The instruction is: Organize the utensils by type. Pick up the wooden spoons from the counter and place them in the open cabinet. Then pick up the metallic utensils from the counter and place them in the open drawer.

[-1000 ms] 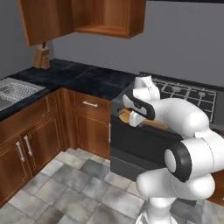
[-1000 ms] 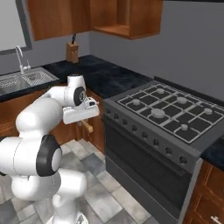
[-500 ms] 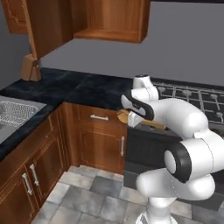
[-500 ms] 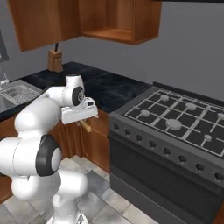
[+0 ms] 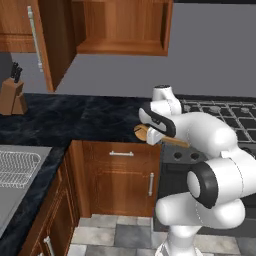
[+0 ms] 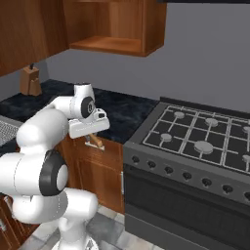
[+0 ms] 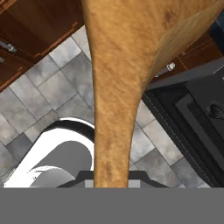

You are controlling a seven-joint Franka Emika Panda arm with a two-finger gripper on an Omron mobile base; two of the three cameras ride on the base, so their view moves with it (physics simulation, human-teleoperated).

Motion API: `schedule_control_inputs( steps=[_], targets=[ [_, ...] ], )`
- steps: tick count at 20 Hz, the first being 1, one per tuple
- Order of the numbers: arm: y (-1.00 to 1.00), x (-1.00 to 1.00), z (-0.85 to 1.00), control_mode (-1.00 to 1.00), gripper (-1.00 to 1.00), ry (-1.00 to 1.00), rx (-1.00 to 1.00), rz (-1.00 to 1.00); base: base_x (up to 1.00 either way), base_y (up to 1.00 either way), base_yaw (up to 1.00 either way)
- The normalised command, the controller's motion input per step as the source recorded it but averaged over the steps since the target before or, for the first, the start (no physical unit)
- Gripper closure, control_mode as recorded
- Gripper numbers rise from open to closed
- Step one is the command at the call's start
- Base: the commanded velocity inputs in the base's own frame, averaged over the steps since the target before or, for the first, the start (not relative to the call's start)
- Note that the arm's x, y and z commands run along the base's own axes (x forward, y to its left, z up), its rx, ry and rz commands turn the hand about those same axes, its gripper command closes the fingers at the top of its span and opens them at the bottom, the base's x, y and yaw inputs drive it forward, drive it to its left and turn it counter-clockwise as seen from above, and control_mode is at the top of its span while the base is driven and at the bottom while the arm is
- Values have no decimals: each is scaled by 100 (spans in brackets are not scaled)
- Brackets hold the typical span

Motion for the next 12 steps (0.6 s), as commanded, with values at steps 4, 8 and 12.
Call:
schedule_control_inputs(
  steps=[4,8,12],
  targets=[
    [0,0,0,100,100,0,0,0,61,61,-32],
    [0,0,0,100,100,0,0,0,57,50,-30],
    [0,0,0,100,100,0,0,0,63,20,-22]
  ],
)
